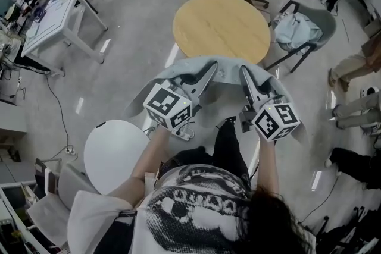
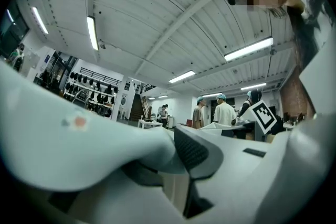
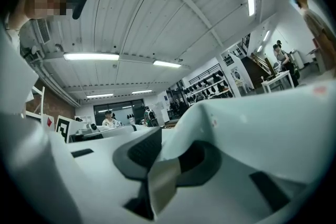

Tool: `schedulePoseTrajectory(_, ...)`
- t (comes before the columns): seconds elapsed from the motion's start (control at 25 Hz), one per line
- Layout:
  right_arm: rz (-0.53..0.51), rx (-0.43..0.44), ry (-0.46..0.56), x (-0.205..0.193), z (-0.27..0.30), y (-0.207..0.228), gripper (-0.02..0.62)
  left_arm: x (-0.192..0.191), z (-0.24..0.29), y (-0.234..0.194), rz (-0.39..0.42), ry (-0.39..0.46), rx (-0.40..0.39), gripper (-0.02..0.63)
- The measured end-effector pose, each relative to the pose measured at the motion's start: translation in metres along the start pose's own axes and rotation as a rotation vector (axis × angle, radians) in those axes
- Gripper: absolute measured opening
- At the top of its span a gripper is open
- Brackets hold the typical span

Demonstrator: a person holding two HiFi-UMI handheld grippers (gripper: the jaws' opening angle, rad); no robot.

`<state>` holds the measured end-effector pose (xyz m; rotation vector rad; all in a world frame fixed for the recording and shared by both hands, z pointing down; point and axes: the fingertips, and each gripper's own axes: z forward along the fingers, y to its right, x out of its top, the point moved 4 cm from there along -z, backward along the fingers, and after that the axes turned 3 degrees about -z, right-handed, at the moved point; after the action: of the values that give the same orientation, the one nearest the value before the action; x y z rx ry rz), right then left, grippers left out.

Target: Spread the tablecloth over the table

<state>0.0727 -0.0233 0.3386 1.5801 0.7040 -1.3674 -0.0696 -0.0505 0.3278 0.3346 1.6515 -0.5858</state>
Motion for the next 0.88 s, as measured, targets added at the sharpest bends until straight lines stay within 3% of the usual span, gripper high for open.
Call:
schedulePoseTrajectory(0.32,-0.051,0.099,0.003,0.041,0.083,0.077,0.084,0.026,0.089,-0.059,0.083,0.005,0.063,0.067)
schedulePoseTrajectory(0.6,-0.078,0.205,-0.007,0.083,0.161,0.149,0.089,0.050,0.173,-0.115,0.106,0.016,0.137,0.071)
schedulePoseTrajectory(0.88,-0.130,0.245,-0.022,0.110,0.236,0.207,0.094,0.069,0.244,-0.174,0.122,0.001,0.168,0.071)
